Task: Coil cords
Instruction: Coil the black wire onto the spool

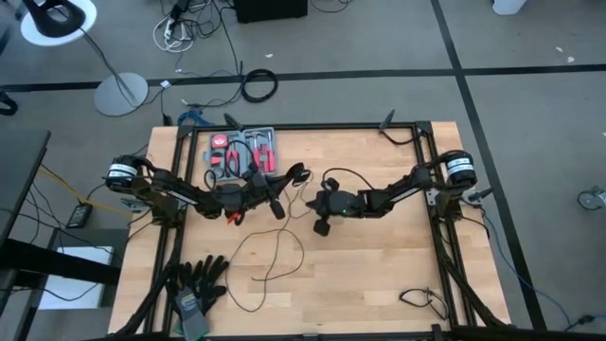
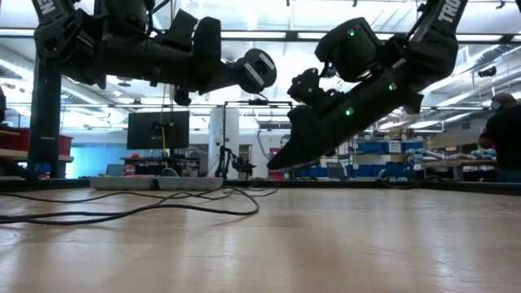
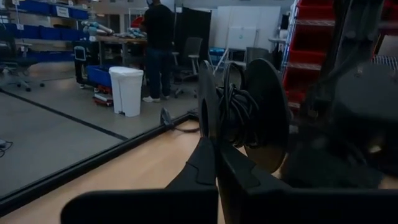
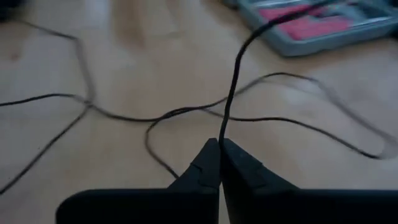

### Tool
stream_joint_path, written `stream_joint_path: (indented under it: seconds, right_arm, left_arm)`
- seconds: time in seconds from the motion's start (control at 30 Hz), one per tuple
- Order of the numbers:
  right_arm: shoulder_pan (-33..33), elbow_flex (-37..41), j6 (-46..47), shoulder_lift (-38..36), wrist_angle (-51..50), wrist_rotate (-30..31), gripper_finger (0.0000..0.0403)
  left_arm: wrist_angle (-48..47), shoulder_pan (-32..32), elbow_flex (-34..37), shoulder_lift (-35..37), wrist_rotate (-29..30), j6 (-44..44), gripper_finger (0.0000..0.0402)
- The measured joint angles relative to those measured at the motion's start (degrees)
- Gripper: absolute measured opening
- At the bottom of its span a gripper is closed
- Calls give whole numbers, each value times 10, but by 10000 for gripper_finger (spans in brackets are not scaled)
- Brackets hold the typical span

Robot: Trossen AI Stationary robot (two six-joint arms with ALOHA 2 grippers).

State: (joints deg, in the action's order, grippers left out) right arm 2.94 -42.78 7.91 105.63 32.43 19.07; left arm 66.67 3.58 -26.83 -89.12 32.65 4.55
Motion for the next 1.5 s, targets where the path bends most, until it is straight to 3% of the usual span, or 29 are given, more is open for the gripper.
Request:
stream_joint_path:
  seconds: [0.2,0.3,0.43,0.83,1.23,1.5]
  right_arm:
    - [-2,0,11,-82,-90,57,2]
    - [-7,0,13,-118,-106,57,1]
    - [-10,0,3,-130,-62,8,1]
    - [-10,0,-54,-130,45,-5,0]
    - [-3,0,-62,-130,72,-74,0]
    - [1,0,-61,-129,74,-75,1]
  left_arm:
    - [-99,7,0,0,-8,47,0]
    - [-149,7,0,0,-10,80,0]
    - [-181,6,0,0,-10,97,0]
    - [-361,5,-63,0,1,106,0]
    - [-359,5,-82,0,40,92,0]
    - [-256,5,-84,0,55,92,0]
